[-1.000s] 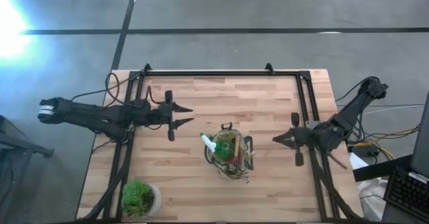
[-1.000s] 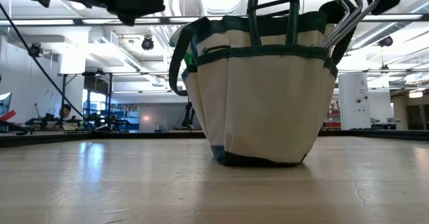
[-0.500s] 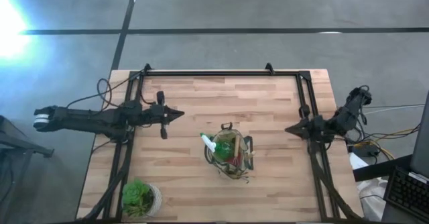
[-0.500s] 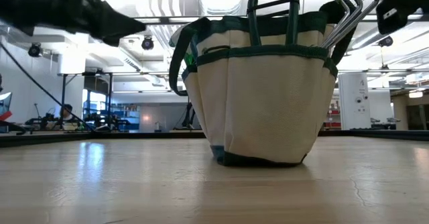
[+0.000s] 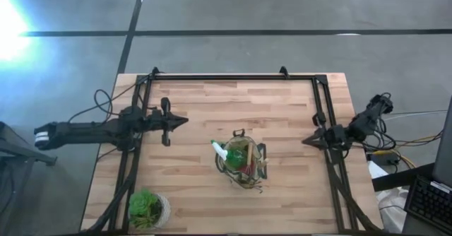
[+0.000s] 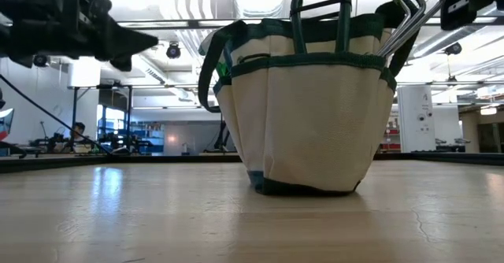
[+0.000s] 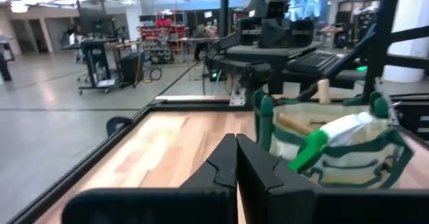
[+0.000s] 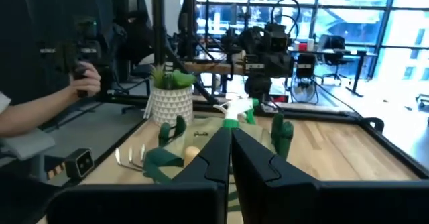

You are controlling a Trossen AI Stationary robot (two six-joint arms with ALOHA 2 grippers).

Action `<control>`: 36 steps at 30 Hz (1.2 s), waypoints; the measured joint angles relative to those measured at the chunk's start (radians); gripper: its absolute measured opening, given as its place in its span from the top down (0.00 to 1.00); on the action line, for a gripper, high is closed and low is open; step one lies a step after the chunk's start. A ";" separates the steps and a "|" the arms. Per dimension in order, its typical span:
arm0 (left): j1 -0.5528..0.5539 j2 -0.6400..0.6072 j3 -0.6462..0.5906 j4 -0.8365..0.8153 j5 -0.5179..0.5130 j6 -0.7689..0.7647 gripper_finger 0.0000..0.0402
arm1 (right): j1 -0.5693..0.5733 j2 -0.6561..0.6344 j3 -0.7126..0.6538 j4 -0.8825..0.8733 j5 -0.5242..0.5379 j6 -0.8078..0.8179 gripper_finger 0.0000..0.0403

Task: Pick & Place Garden tools in Gardening bag
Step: Return to Home Position

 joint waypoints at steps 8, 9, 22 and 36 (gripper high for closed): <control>0.056 0.000 -0.046 0.013 0.051 -0.032 0.99 | -0.098 -0.023 -0.163 0.169 -0.118 0.045 0.98; 0.058 0.000 -0.052 0.012 0.051 -0.032 0.99 | -0.117 -0.024 -0.181 0.182 -0.132 0.051 0.98; 0.060 0.002 -0.096 -0.014 -0.220 -0.032 0.97 | -0.387 -0.012 -0.246 0.204 -0.276 0.068 0.98; 0.060 0.002 -0.096 -0.029 -0.220 -0.032 0.97 | -0.454 0.007 -0.240 0.201 0.248 0.062 0.98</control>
